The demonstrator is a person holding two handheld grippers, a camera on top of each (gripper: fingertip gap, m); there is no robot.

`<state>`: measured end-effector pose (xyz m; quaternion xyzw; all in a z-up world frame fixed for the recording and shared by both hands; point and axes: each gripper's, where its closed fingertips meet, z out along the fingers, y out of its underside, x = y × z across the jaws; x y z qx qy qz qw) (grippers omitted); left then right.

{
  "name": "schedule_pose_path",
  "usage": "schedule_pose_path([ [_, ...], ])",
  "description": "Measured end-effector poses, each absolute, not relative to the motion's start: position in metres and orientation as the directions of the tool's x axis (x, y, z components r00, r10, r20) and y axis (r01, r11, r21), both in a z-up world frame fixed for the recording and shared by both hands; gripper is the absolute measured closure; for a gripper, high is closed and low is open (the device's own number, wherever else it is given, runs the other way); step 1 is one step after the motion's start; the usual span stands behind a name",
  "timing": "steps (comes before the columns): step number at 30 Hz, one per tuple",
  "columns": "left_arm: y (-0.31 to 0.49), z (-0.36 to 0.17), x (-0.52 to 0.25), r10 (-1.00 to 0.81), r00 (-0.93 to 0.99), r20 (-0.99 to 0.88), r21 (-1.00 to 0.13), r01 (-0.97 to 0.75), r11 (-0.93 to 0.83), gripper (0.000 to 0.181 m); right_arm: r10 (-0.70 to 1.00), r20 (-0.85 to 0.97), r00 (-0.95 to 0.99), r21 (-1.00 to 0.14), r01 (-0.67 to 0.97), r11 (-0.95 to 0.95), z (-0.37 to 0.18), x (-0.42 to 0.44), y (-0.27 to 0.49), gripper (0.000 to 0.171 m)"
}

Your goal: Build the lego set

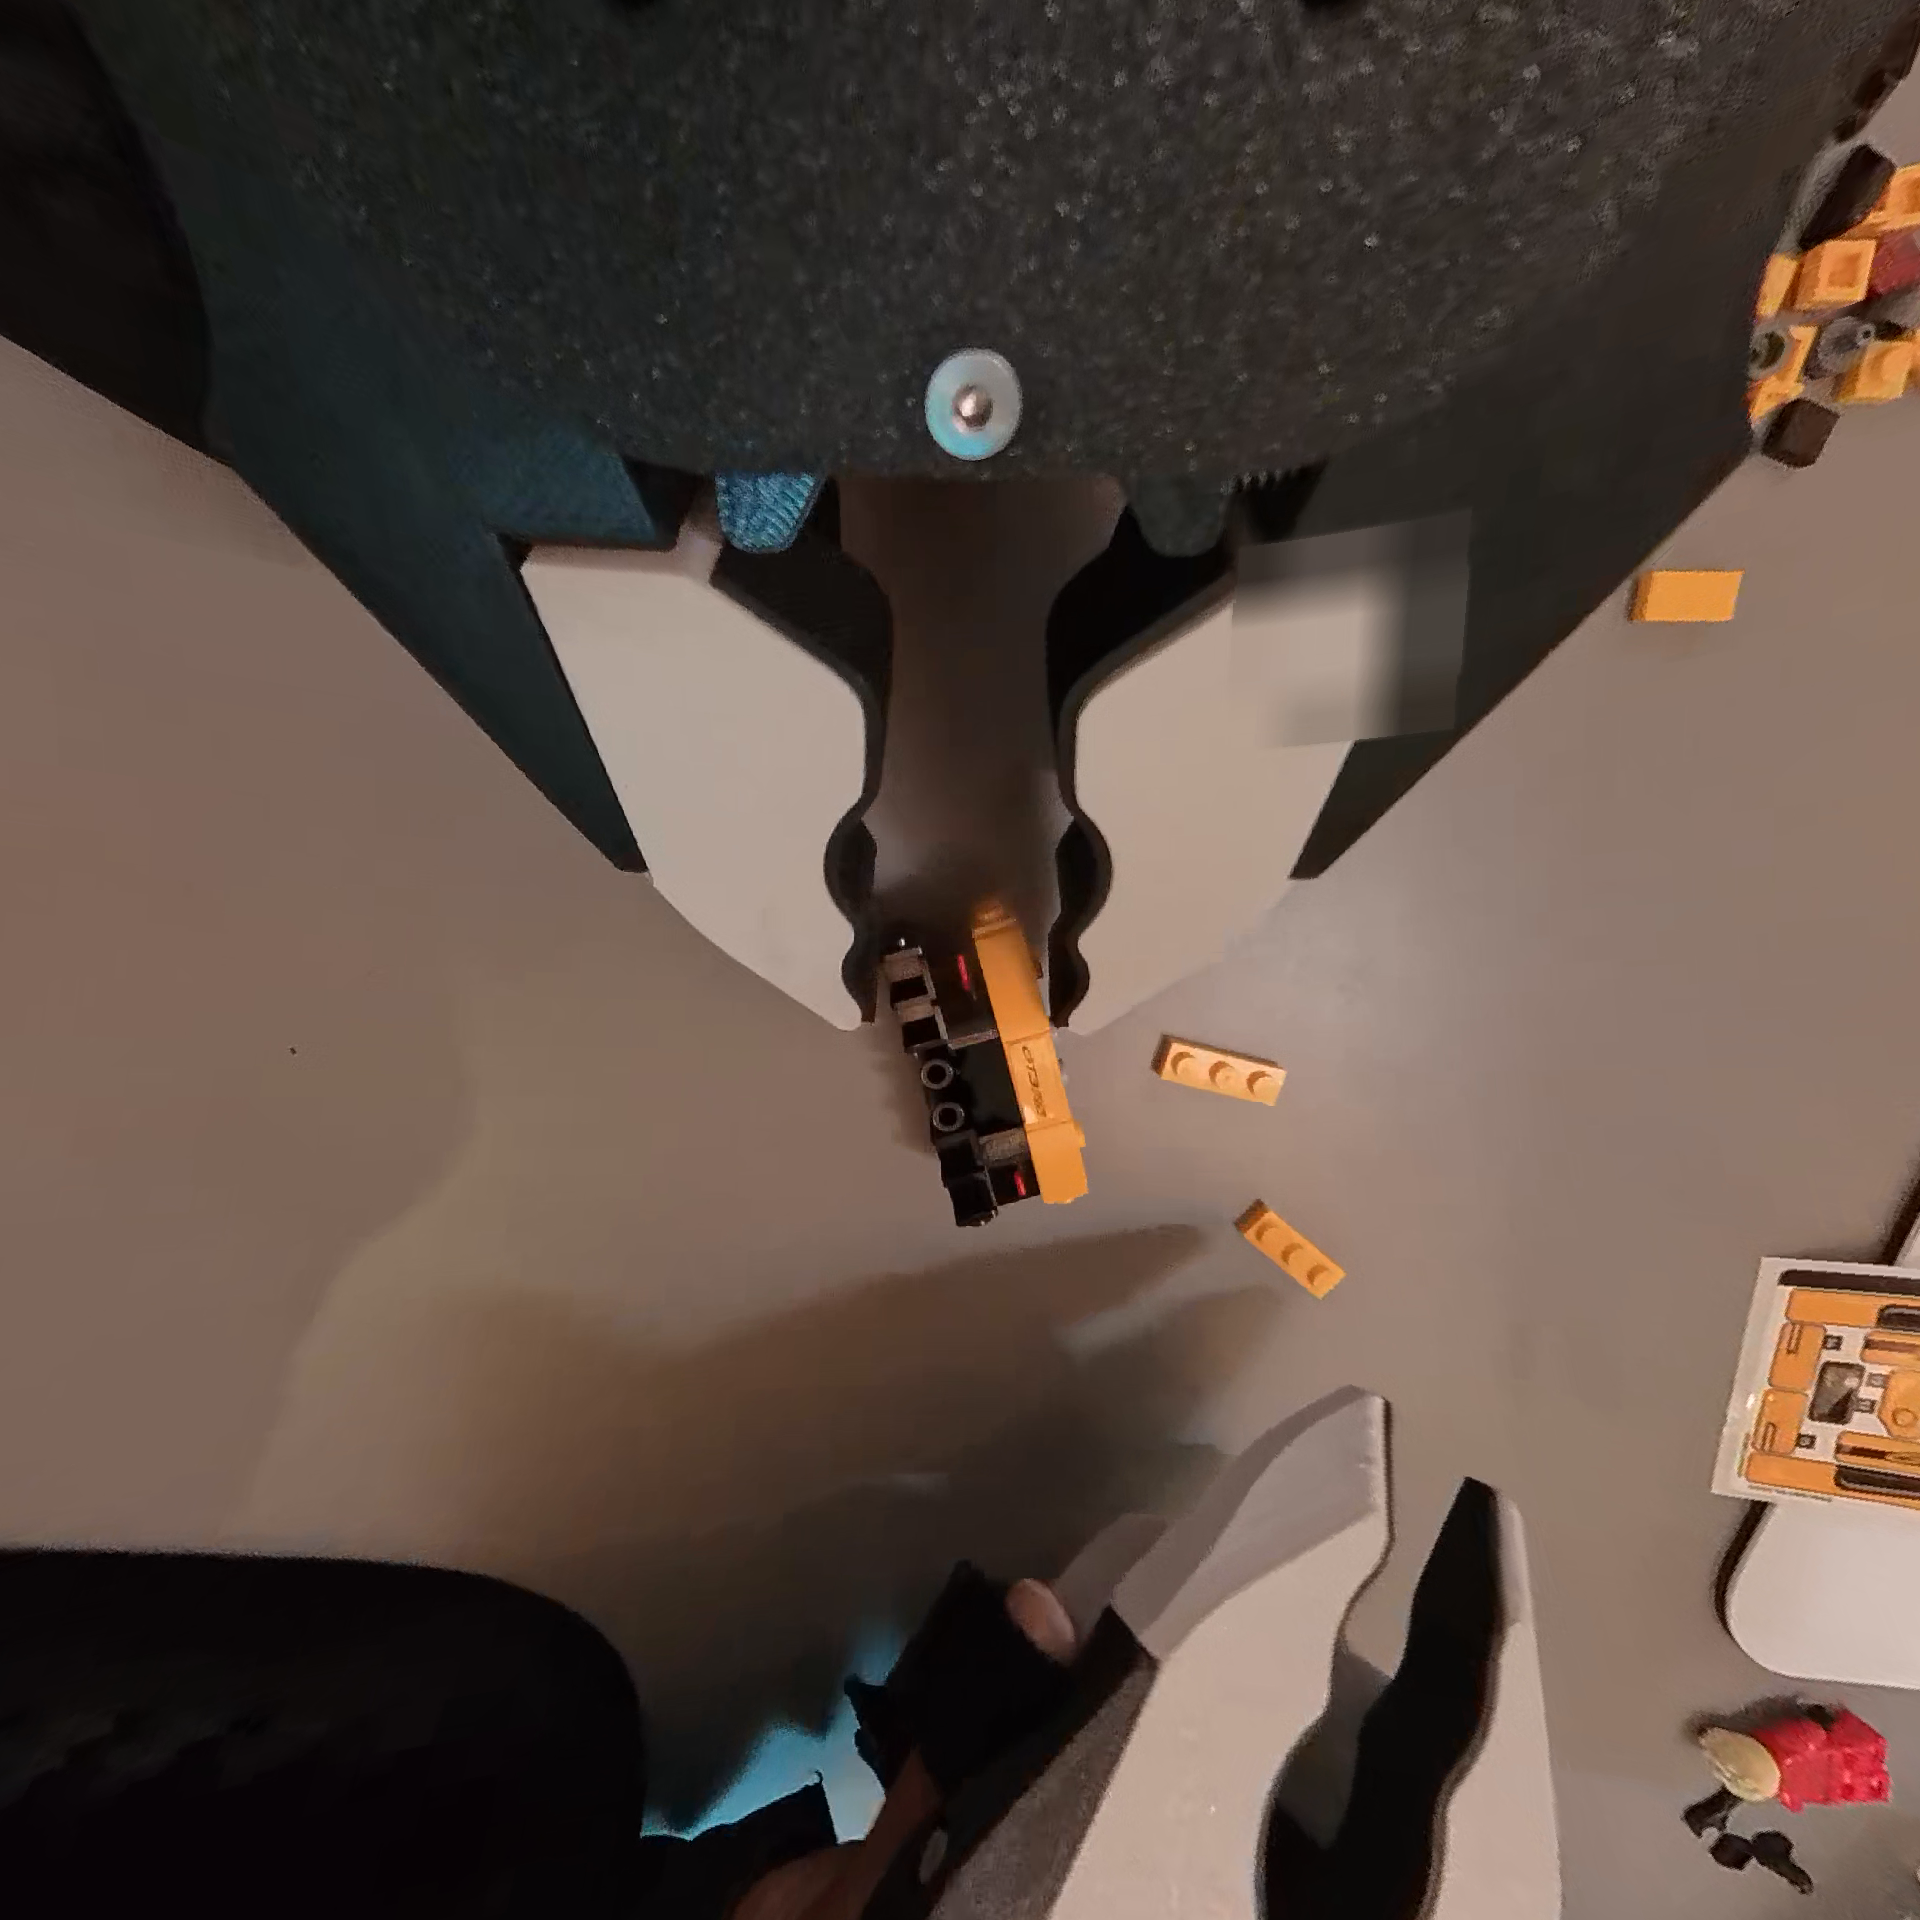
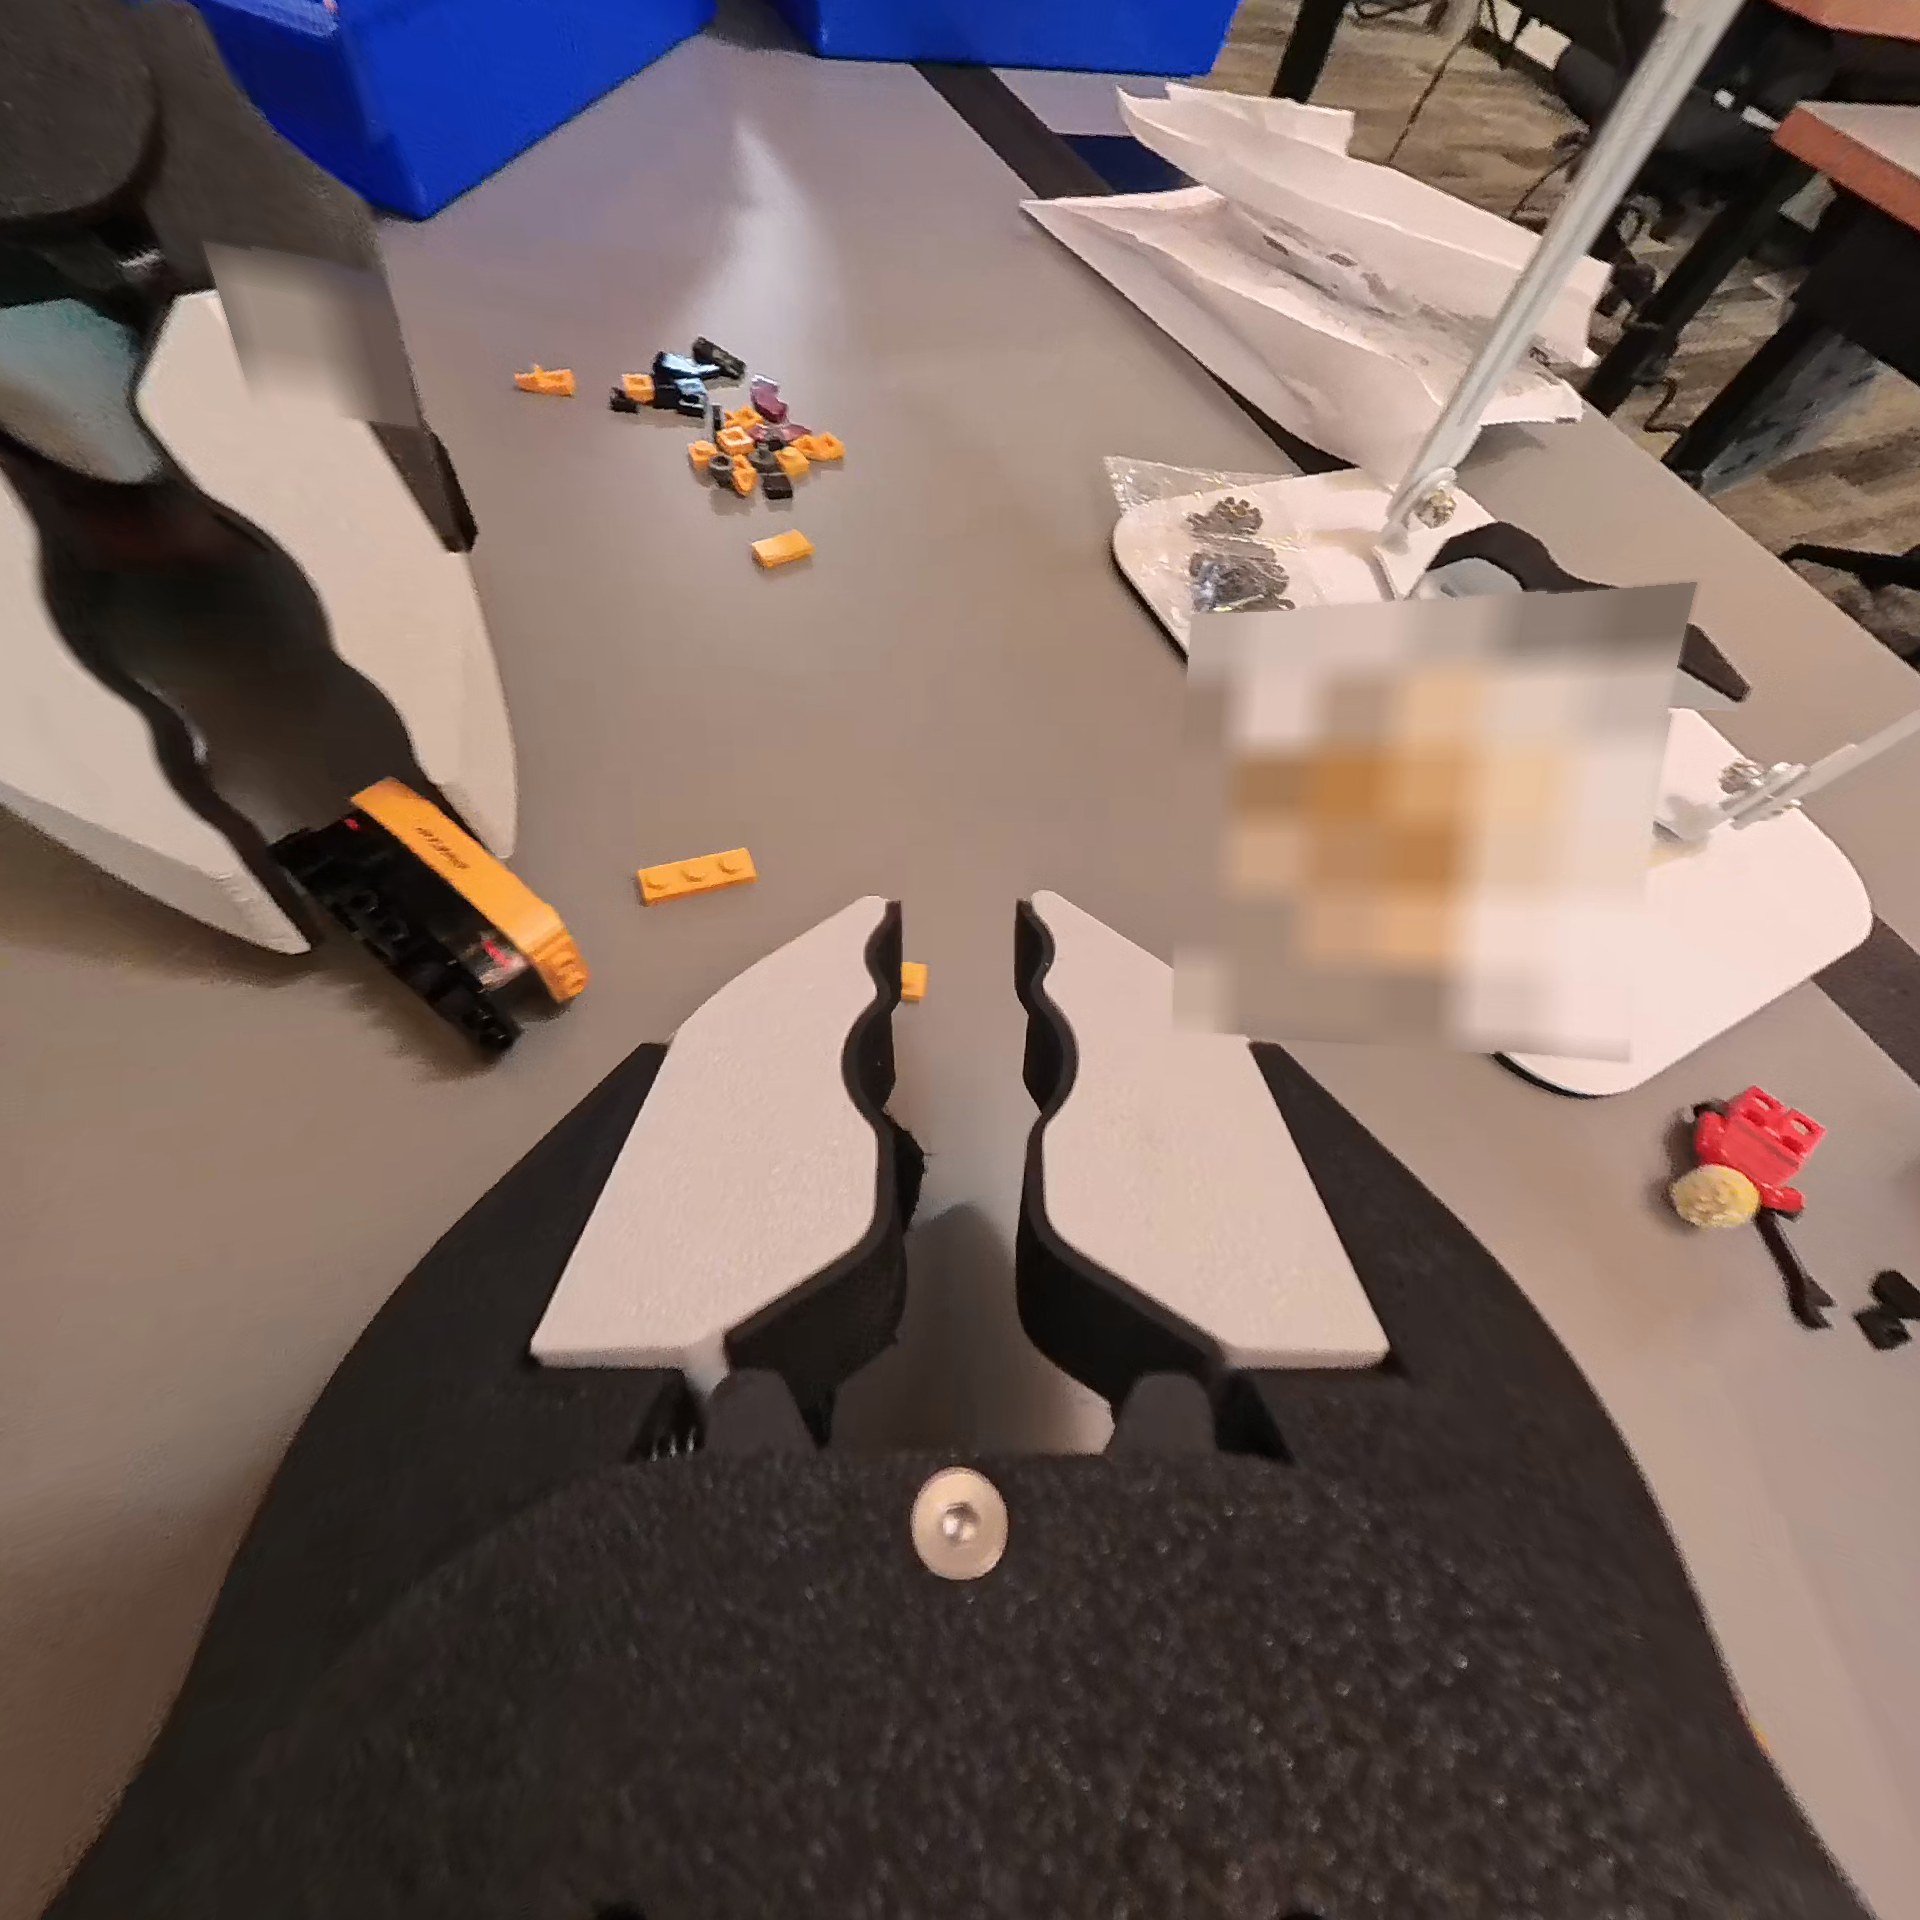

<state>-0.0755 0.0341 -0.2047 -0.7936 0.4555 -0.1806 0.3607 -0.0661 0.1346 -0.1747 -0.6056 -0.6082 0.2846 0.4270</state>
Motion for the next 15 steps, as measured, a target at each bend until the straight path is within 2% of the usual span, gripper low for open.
schedule_pose_path([
  [4,0.038,-0.203,-0.080,-0.841,0.538,-0.049,-0.741,-0.584,-0.331,0.151,0.985,0.167,0.045,-0.874,0.469,0.126,-0.172,-0.069,0.124,0.151],
  [9,0.051,-0.202,-0.094,-0.795,0.536,-0.284,-0.674,-0.701,-0.232,0.152,0.996,0.089,-0.025,-0.911,0.403,0.092,-0.161,-0.071,0.109,0.153],
  [12,0.058,-0.201,-0.104,-0.743,0.467,-0.480,-0.558,-0.815,-0.152,0.152,0.996,0.070,-0.057,-0.915,0.393,0.087,-0.159,-0.071,0.103,0.153],
  [15,0.058,-0.199,-0.104,-0.682,0.268,-0.681,-0.365,-0.931,-0.001,0.152,0.994,0.072,-0.079,-0.907,0.410,0.099,-0.163,-0.071,0.099,0.153],
])
